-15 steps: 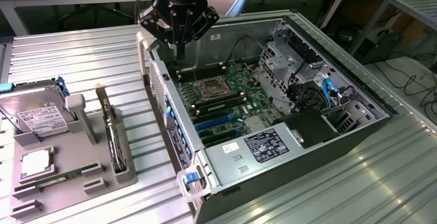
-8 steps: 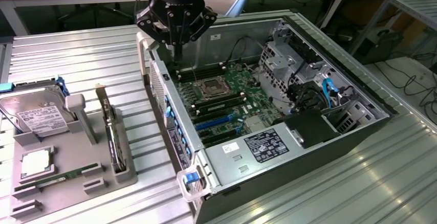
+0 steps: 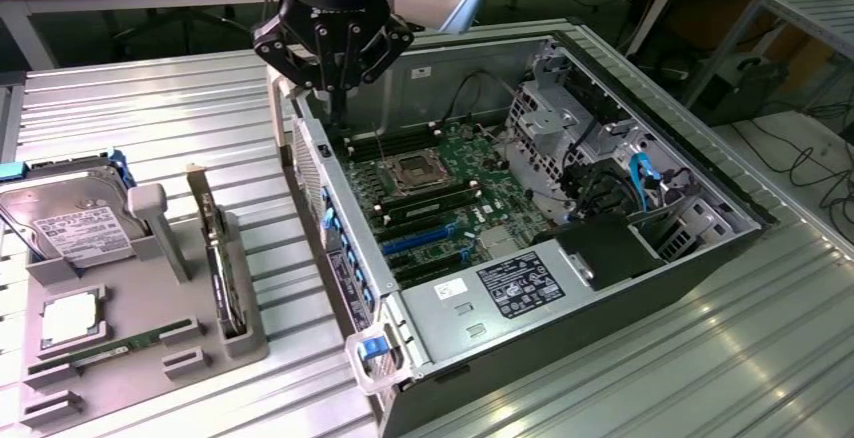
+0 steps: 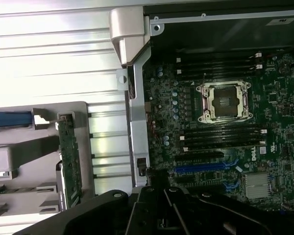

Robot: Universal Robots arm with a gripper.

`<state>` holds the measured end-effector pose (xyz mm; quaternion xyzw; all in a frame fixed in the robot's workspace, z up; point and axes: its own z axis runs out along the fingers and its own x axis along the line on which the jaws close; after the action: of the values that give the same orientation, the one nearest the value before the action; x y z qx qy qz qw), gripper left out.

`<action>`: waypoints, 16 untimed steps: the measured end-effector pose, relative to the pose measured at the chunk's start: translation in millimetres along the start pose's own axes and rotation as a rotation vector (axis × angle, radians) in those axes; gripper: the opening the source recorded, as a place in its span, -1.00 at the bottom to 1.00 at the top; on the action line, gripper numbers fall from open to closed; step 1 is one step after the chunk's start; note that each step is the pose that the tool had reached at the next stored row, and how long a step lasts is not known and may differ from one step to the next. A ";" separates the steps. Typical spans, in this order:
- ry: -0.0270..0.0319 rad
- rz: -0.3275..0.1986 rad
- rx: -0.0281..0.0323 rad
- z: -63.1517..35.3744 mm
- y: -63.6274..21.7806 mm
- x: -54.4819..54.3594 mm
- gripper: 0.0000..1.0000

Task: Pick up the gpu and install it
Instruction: 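Reach for the gpu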

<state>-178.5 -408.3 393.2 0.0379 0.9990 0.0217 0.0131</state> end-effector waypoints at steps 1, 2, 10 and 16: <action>0.0000 0.000 0.0000 0.0 -0.2 1.0 -0.79; 0.0000 0.000 0.0000 -0.1 -0.5 2.3 -0.79; 0.0000 0.000 0.0000 -0.4 -3.0 12.9 -0.79; 0.0000 0.000 0.0000 -0.6 -4.8 19.0 -0.79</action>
<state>-197.8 -411.7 393.2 0.0379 0.9990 0.0217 0.0131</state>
